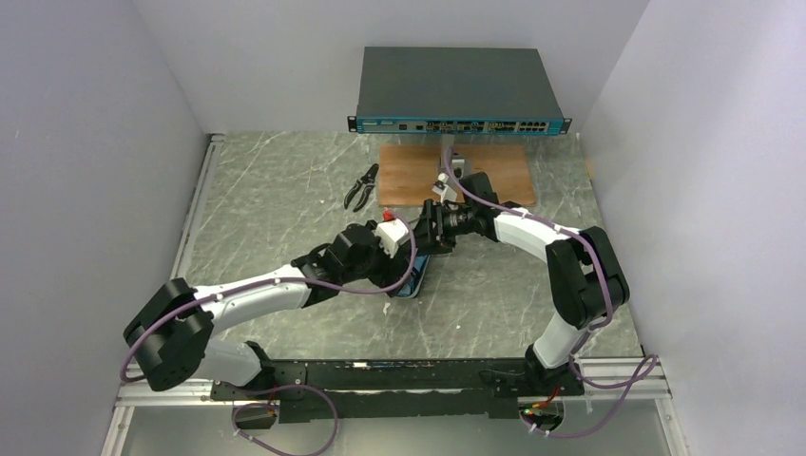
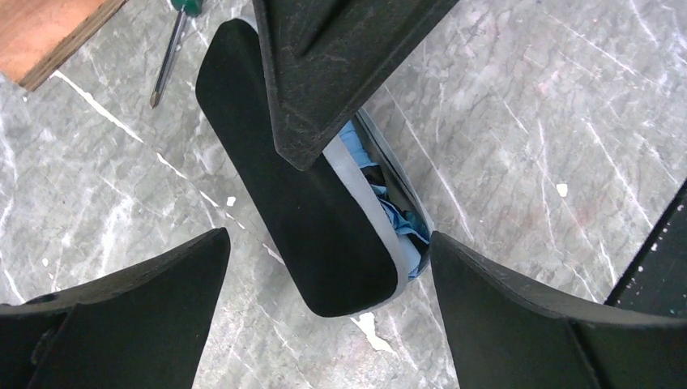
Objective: Open the umbrella
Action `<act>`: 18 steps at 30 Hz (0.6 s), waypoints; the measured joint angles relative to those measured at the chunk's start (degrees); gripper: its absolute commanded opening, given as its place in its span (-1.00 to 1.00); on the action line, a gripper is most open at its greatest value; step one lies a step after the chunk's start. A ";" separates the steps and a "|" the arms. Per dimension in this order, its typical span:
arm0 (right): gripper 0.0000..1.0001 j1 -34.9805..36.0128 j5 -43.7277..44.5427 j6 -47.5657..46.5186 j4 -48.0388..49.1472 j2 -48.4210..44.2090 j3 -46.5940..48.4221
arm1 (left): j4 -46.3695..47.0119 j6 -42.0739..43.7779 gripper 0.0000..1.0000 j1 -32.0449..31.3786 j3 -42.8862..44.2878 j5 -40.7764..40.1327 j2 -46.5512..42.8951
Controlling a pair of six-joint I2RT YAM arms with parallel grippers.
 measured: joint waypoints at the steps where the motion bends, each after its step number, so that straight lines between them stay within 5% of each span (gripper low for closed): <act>1: 0.21 0.11 -0.15 0.24 0.46 0.00 0.00 | 0.02 -0.24 0.99 -0.13 0.00 -0.59 0.17; 6: 0.22 0.59 -0.22 0.96 1.62 0.02 0.00 | -0.72 -1.20 0.76 -0.39 0.52 -4.68 3.98; 12: 0.23 0.72 -0.33 -1.31 0.28 0.02 0.00 | -2.45 -2.73 0.19 1.51 0.85 -4.94 6.16; 18: 0.17 0.66 2.25 -8.09 -4.42 0.24 -0.31 | -3.69 -4.24 0.04 5.03 0.17 -3.23 4.92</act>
